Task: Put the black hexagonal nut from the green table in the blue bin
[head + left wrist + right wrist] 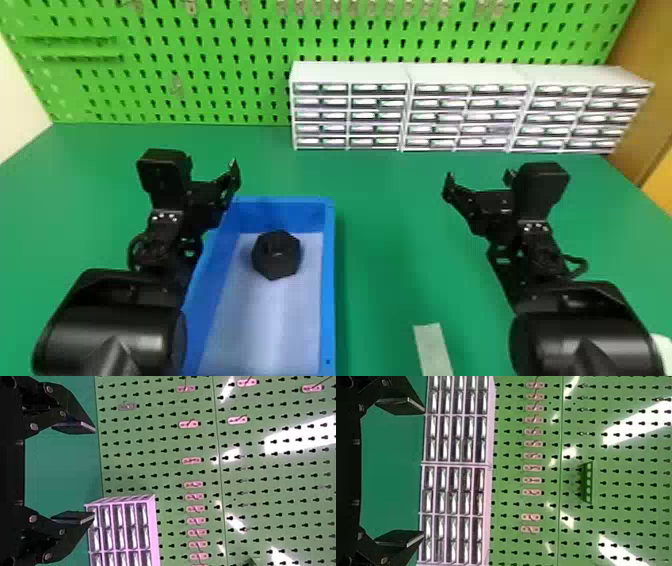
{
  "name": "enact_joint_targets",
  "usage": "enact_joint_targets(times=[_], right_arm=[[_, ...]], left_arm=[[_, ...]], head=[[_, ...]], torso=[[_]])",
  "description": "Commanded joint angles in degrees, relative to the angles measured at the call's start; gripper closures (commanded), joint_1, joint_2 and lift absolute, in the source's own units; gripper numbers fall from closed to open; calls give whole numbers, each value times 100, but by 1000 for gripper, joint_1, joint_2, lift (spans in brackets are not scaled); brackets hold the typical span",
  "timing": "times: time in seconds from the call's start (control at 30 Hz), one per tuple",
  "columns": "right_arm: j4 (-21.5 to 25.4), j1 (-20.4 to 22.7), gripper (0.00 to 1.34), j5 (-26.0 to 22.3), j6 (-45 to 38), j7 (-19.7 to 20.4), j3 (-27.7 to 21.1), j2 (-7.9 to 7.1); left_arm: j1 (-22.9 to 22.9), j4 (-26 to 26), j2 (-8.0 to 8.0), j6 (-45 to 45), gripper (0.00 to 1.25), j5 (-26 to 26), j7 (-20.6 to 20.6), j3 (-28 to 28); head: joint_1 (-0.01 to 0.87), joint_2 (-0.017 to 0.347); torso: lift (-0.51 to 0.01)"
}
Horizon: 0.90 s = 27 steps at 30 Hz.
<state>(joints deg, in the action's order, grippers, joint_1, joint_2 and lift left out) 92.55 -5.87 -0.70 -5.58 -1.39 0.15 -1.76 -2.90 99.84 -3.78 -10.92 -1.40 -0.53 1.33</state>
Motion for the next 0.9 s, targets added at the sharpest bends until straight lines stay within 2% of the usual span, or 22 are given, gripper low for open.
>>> enact_joint_targets(times=[0.0,0.87], right_arm=[[0,-2,194,0,-14,-1,12,0],[0,-11,194,-26,-66,-1,3,-9]], left_arm=[[0,0,0,3,486,8,0,-10],[8,0,0,-68,486,202,0,-37]], head=[[686,51],[686,51]], torso=[[-96],[-96]])
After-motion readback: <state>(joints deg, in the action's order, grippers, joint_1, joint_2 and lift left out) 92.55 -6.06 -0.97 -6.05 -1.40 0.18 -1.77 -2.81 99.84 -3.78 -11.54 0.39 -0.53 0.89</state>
